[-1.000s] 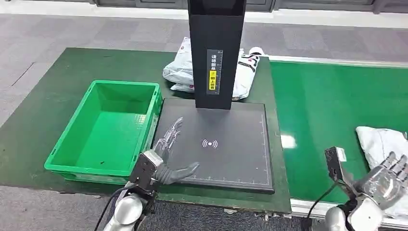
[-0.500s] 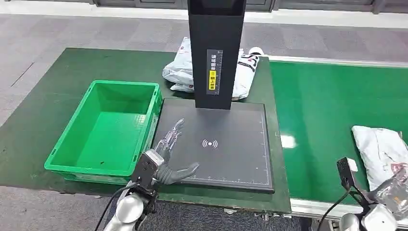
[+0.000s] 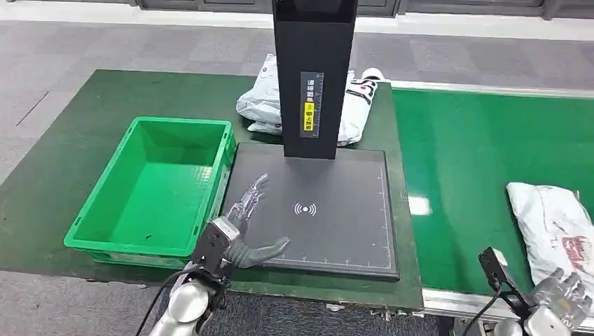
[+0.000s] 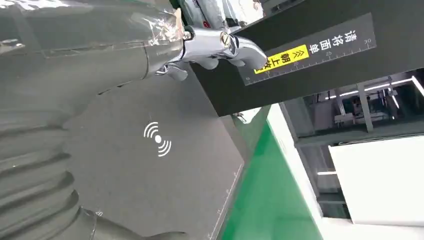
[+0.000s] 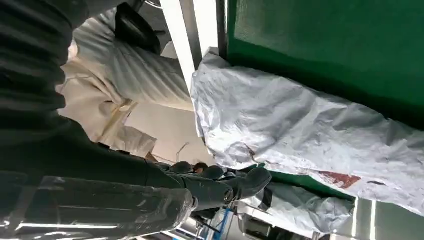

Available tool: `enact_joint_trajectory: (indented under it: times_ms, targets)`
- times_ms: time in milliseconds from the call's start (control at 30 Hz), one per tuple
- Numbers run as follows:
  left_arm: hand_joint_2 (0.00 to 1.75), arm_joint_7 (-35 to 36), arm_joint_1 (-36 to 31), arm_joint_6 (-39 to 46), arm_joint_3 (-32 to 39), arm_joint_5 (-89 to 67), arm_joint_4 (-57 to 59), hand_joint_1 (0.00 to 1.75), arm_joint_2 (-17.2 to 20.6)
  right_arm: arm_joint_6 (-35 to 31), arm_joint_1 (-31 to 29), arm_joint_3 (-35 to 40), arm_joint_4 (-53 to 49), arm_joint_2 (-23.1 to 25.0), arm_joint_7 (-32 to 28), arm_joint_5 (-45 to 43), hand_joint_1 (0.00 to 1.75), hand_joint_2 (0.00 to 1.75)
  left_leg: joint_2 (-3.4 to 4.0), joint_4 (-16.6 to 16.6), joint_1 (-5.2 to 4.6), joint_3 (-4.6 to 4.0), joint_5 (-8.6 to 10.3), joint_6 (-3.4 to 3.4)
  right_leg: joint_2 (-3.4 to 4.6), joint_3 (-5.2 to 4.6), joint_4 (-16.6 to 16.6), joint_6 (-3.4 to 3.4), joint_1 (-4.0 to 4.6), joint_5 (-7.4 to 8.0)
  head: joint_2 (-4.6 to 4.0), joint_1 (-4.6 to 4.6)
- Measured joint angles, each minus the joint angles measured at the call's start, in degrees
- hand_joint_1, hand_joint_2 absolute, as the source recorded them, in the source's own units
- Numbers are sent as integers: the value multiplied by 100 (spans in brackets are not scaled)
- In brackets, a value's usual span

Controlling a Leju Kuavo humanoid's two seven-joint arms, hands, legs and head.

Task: Moved the parcel from conveyor to table for the left to box.

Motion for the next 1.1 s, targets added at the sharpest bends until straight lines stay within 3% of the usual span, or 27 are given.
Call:
enact_joint_trajectory:
  times_ms: [167, 333, 600, 1100]
  targets:
    - [175, 20, 0, 0, 0, 33, 0, 0, 7, 37, -11, 0, 44, -42, 85, -12, 0, 175, -2, 0, 0, -1, 0, 0, -2, 2, 0, 0, -1, 0, 0, 0]
    - [175, 20, -14, 0, 0, 87, 46, 0, 52, 668, -205, 11, 305, -183, -63, -202, 0, 175, 11, 1, 1, 7, -1, 2, 6, 6, 0, 1, 1, 1, 0, -2]
    - [175, 0, -15, -20, 20, 116, 50, 0, 46, 684, -688, 11, 1049, -346, -88, -115, 0, 175, 18, 4, 2, 28, -3, 15, 12, 34, -8, 14, 2, 9, 2, 0]
    - [175, 138, 90, -81, 164, -63, -155, 0, -24, 723, -573, 50, 166, -64, -26, 340, 0, 175, 2, 4, 1, 12, 2, 21, 0, 24, -7, 16, 0, 9, 2, 0]
